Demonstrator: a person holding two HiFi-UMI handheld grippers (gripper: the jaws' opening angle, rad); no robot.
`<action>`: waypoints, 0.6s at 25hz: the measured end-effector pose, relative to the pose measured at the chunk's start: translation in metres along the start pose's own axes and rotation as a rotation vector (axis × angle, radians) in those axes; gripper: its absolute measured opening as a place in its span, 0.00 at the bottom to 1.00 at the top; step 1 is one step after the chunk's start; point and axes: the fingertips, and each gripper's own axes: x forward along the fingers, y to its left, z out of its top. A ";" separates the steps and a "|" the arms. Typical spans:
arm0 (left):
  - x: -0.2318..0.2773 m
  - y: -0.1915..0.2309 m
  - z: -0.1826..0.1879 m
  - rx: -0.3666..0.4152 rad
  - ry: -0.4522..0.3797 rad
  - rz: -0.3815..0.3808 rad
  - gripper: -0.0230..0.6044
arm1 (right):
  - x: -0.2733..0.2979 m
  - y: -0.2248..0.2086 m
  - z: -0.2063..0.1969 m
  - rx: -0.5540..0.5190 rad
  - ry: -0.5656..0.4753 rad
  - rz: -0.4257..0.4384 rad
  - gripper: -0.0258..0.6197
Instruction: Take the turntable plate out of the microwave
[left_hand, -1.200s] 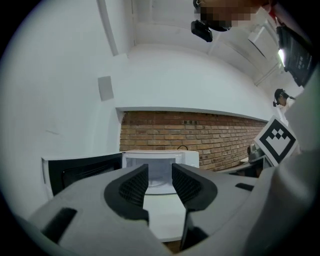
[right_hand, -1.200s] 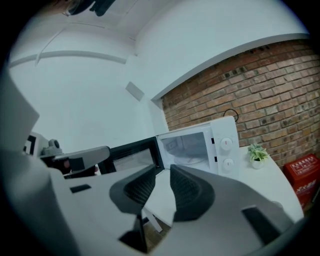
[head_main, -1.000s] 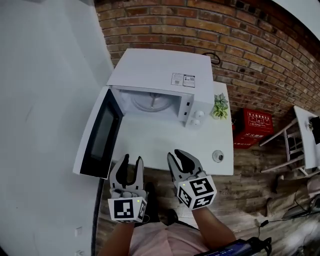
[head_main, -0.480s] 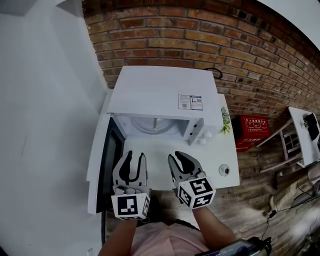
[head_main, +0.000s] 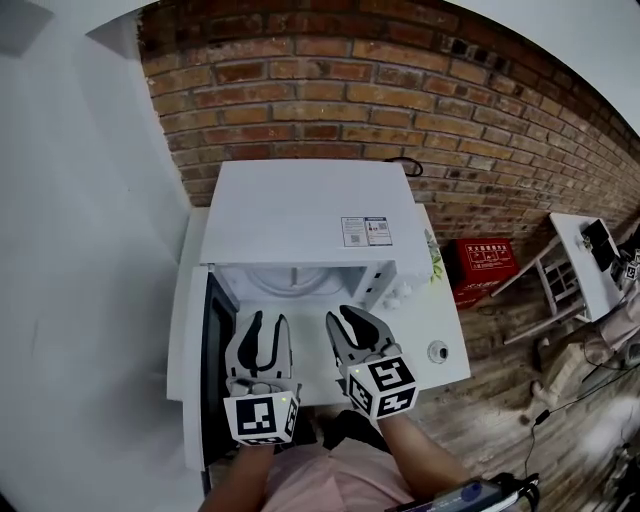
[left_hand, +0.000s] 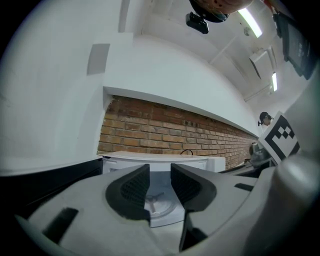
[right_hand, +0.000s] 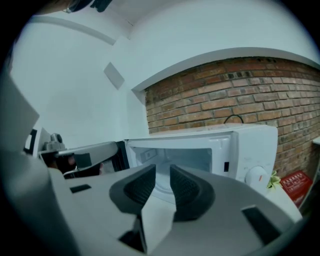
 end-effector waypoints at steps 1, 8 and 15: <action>0.004 0.001 -0.001 -0.001 0.000 -0.001 0.25 | 0.003 -0.002 0.002 -0.003 -0.005 -0.003 0.19; 0.021 0.014 -0.017 -0.005 0.040 0.029 0.25 | 0.029 -0.013 0.000 0.012 0.006 0.011 0.19; 0.045 0.021 -0.033 -0.007 0.079 0.042 0.25 | 0.060 -0.021 -0.012 0.029 0.054 0.031 0.19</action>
